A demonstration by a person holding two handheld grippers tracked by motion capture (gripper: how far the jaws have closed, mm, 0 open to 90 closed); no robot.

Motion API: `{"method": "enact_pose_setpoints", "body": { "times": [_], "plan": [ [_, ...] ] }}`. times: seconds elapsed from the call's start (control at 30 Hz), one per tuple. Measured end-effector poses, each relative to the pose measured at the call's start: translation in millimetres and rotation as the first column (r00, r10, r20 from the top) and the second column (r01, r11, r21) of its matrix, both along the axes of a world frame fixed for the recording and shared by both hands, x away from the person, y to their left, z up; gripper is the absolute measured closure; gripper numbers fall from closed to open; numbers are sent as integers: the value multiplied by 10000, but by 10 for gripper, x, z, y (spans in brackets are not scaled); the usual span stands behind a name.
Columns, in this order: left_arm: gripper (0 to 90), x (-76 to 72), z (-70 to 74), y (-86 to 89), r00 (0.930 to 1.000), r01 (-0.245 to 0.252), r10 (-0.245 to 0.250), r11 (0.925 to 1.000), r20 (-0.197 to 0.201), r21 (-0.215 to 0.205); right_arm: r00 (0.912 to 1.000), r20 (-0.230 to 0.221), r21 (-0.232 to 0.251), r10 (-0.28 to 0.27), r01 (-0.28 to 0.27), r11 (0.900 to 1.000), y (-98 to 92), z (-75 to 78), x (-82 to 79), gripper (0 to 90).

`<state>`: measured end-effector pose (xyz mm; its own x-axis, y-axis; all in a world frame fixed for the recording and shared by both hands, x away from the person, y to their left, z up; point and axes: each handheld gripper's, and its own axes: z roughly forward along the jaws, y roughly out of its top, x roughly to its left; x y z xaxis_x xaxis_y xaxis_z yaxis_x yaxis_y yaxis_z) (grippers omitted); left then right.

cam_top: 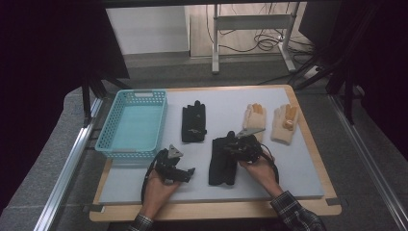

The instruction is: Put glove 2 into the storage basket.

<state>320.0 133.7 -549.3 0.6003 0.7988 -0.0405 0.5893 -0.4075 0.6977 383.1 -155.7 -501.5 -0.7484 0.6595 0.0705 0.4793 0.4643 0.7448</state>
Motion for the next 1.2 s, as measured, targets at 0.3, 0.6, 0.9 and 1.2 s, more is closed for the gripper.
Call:
{"method": "enact_pose_setpoints", "body": {
  "times": [0.3, 0.6, 0.9, 1.2],
  "plan": [
    [31, 0, 0, 0, 10000, 1, -1, 10000, -4, 5, 10000, -11, 191, 56, -55, 9998, 66, 63, 234, 591],
    [32, 1, 1, 2, 10000, 12, -12, 10000, -10, 20, 9984, -214, -63, 527, -529, 9986, 439, 83, 605, 801],
    [31, 2, -1, 3, 10000, 9, -9, 10000, -4, -4, 9988, 41, -314, 493, -492, 9983, 811, 34, 942, 719],
    [31, 1, -1, 2, 10000, 2, -3, 10000, -11, -28, 9995, -79, -149, 291, -292, 9995, 1063, -93, 1229, 526]
  ]
}}
